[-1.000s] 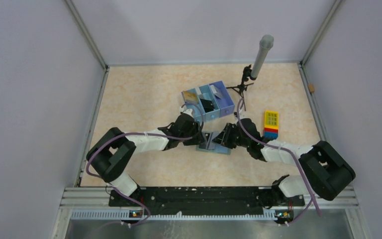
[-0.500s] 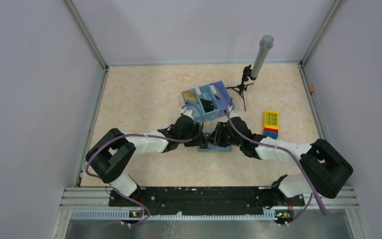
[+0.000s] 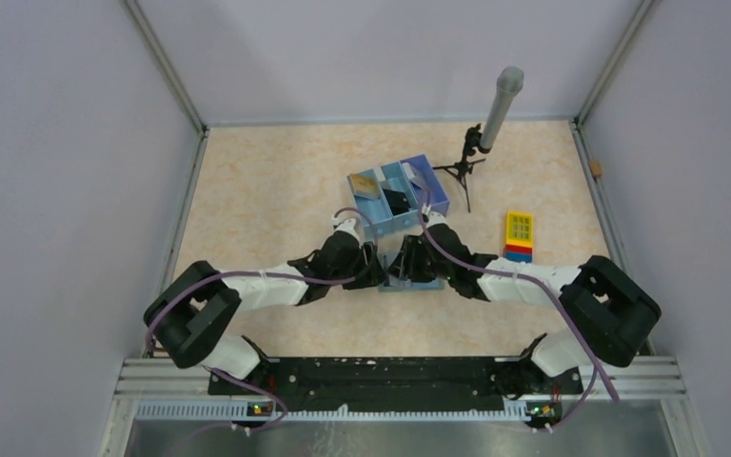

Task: Put the credit cards into the card holder
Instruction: Turn over the card slot in the card holder, then pick up the credit card from the storage box.

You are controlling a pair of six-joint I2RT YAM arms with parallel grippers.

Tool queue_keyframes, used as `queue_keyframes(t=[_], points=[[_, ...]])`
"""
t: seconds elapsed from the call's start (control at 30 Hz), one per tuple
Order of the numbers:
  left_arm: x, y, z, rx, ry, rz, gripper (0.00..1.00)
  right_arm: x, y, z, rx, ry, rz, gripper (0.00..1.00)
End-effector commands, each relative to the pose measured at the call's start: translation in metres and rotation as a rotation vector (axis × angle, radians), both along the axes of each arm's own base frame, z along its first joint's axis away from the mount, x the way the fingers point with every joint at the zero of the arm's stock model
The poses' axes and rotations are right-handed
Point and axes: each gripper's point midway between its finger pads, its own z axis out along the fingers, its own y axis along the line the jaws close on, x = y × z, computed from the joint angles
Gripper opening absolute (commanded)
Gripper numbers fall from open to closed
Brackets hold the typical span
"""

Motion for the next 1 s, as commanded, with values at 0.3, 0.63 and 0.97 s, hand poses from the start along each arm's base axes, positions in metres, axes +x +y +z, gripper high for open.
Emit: queue_keyframes(t=[0.3,0.63,0.97], points=[[-0.002,0.033,0.035,0.021,-0.067,0.074,0.86,0.030,-0.009,0.078,-0.095,-0.239,-0.016,0.66],[0.027,0.056,0.064,-0.054,-0.111,0.121,0.95,0.097,-0.011,0.102,-0.218,-0.314,0.066,0.71],[0.030,0.104,0.076,-0.036,-0.151,0.236,0.97,0.173,0.013,0.096,-0.247,-0.394,0.116,0.73]])
